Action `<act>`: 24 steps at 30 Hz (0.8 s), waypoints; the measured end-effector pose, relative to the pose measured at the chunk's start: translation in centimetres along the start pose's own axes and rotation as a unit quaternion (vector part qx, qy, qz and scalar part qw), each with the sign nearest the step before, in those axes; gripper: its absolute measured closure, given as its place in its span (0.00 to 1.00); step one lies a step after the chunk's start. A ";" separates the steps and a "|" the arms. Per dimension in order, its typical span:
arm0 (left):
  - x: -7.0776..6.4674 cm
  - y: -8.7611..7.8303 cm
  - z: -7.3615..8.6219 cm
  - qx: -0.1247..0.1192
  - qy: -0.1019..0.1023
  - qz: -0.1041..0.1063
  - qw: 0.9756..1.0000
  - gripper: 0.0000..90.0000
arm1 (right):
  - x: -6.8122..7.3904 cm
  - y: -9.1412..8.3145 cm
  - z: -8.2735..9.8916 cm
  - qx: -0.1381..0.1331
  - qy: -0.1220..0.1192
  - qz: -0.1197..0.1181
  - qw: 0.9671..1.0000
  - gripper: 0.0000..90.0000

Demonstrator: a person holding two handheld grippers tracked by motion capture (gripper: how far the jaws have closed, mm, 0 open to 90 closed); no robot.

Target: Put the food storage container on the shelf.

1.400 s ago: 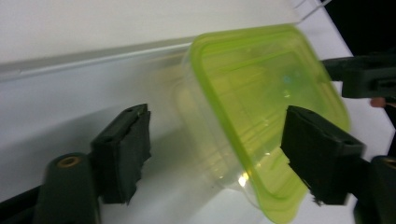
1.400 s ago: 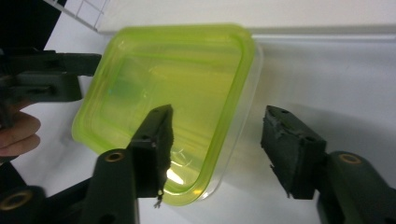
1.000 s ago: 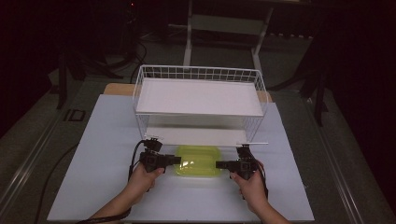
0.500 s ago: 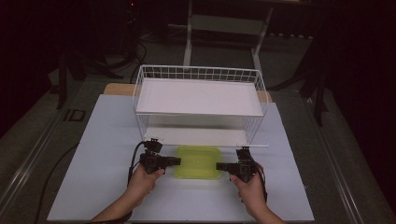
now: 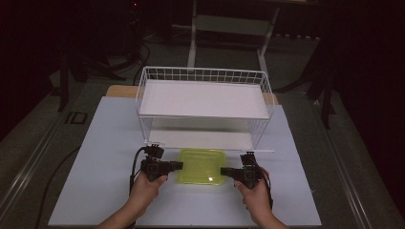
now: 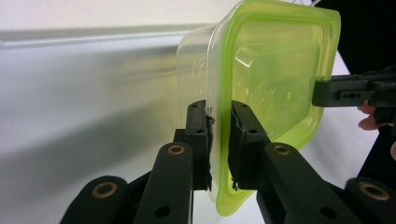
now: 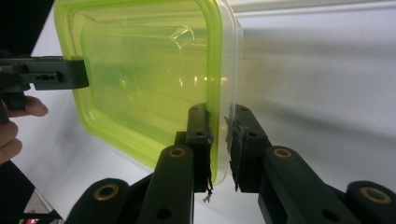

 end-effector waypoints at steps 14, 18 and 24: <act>-0.3 -0.8 -3.5 -0.047 0.029 -0.005 0.998 0.89 | 0.6 -0.8 -4.0 -0.048 -0.017 0.017 0.999 0.88; 0.1 -0.7 -4.4 -0.061 0.038 -0.003 0.997 0.89 | 0.5 -0.6 -5.1 -0.057 -0.015 0.020 0.998 0.88; 0.8 -0.1 -5.2 -0.073 0.039 -0.002 0.997 0.89 | 0.0 0.3 -6.0 -0.061 -0.010 0.020 0.998 0.88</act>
Point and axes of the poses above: each handheld gripper's, and its own axes: y roughly forward along the jaws, z roughly out of its underside, x roughly to its left, the point moved 10 cm from there along y, roughly forward along the jaws, and after that the axes turned 14 degrees about z, right-handed, at the moved point
